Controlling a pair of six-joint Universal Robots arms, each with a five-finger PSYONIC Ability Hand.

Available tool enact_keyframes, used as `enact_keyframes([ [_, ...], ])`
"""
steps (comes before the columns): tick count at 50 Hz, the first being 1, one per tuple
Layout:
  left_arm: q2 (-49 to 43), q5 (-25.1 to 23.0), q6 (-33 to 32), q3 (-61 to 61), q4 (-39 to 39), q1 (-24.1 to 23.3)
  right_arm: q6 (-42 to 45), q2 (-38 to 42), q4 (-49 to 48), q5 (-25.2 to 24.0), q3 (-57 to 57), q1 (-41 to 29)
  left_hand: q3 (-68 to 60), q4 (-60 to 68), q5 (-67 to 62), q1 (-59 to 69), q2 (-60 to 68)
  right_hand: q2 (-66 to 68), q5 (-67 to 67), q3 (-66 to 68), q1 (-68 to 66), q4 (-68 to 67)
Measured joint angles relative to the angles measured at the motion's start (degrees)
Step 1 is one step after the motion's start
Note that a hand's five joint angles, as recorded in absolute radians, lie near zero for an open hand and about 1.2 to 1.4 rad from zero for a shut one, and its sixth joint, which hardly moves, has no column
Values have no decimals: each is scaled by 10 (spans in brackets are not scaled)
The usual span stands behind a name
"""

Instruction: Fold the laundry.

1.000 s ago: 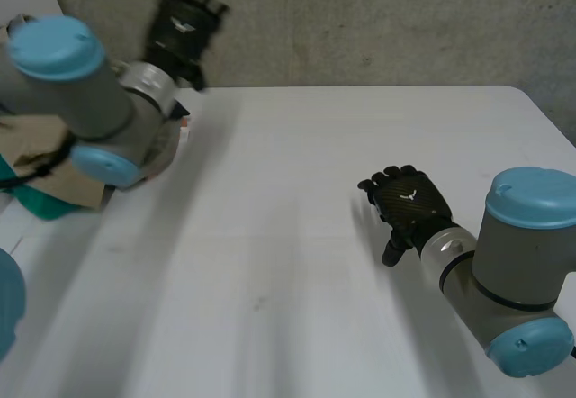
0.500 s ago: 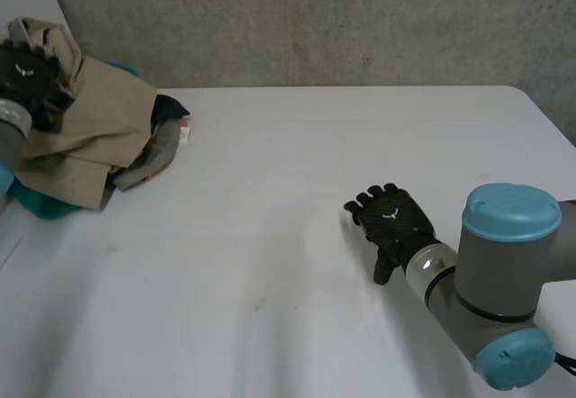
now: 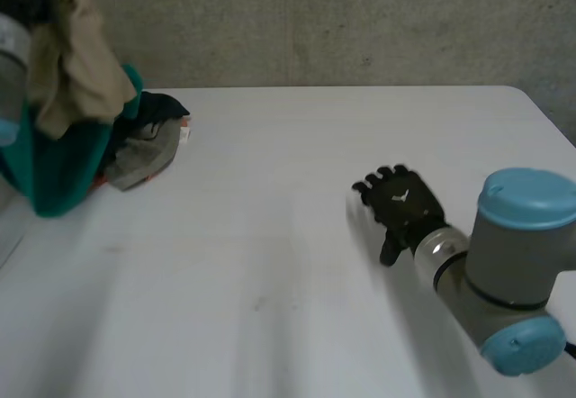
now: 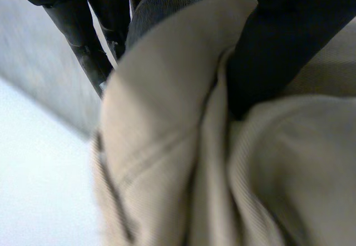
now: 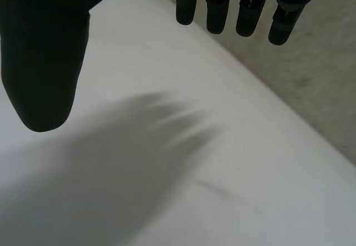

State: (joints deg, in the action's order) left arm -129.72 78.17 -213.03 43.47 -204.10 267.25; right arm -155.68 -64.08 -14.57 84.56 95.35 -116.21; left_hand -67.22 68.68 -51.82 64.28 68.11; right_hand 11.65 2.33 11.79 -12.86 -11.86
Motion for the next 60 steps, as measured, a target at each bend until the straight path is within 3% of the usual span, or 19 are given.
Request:
enact_keyframes([
  [9,112,-82,153,122,-27,-147,-38,-59,3,-4,-42,54,-4,0,-41,3,2,0,0,0,0,0],
  [18,74,-176,175,277,-23,-284,-58,-78,9,-19,-69,102,-2,-4,-39,2,-4,0,0,0,0,0],
  [19,62,-183,169,291,-23,-298,-58,-75,9,-22,-70,105,161,-158,101,-164,-168,0,0,0,0,0],
  [20,51,-187,162,301,-23,-309,-58,-73,10,-25,-71,107,185,-183,125,-193,-192,0,0,0,0,0],
  [21,44,-189,155,309,-23,-317,-57,-70,10,-27,-72,109,326,-339,280,-363,-336,0,0,0,0,0],
  [22,37,-190,146,315,-24,-325,-56,-67,11,-29,-73,111,399,-414,354,-441,-410,0,0,0,0,0],
  [25,24,-183,109,334,-25,-345,-49,-54,14,-35,-76,112,546,-564,490,-537,-557,0,0,0,0,0],
  [30,54,-138,73,351,-28,-344,-33,-37,28,-40,-84,106,551,-571,492,-537,-563,0,0,0,0,0],
  [37,123,-75,79,376,-29,-317,-9,-36,55,-47,-96,98,551,-571,492,-537,-563,0,0,0,0,0],
  [38,156,-50,91,392,-29,-302,9,-42,78,-58,-104,94,551,-571,492,-537,-563,0,0,0,0,0],
  [42,191,-25,115,416,-23,-284,36,-52,123,-77,-117,89,551,-571,492,-537,-563,0,0,0,0,0],
  [50,248,27,211,482,61,-250,147,-65,266,-124,-157,46,551,-571,492,-537,-563,0,0,0,0,0],
  [60,265,42,351,508,184,-233,320,16,210,-127,-167,-26,551,-571,492,-537,-563,7,5,8,-6,-7],
])
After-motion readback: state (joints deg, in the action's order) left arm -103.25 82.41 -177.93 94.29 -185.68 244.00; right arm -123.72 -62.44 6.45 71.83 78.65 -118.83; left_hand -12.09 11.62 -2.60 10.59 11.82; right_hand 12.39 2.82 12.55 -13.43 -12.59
